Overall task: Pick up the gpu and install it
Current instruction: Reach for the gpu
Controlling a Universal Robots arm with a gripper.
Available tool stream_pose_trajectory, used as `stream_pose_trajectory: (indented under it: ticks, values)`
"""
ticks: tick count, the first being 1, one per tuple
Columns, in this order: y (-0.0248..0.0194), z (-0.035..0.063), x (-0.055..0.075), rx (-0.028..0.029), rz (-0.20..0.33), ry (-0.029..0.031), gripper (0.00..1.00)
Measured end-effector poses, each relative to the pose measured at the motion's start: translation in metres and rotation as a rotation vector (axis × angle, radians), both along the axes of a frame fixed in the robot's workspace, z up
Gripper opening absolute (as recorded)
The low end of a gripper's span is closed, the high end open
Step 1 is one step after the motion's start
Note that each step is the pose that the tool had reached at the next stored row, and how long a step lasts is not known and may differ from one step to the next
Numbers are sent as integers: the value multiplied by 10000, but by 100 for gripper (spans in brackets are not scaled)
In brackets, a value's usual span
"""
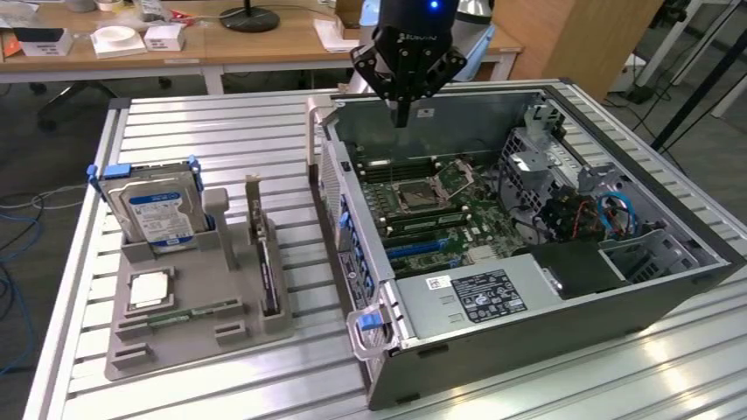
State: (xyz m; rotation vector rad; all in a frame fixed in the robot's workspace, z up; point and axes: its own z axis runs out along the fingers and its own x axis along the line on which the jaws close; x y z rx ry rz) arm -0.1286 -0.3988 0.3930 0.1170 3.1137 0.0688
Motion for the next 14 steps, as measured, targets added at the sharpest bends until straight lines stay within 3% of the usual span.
stream_pose_trajectory:
  ticks: [14]
  values:
    - [0, 0, -91, 0, 4, 0, 11]
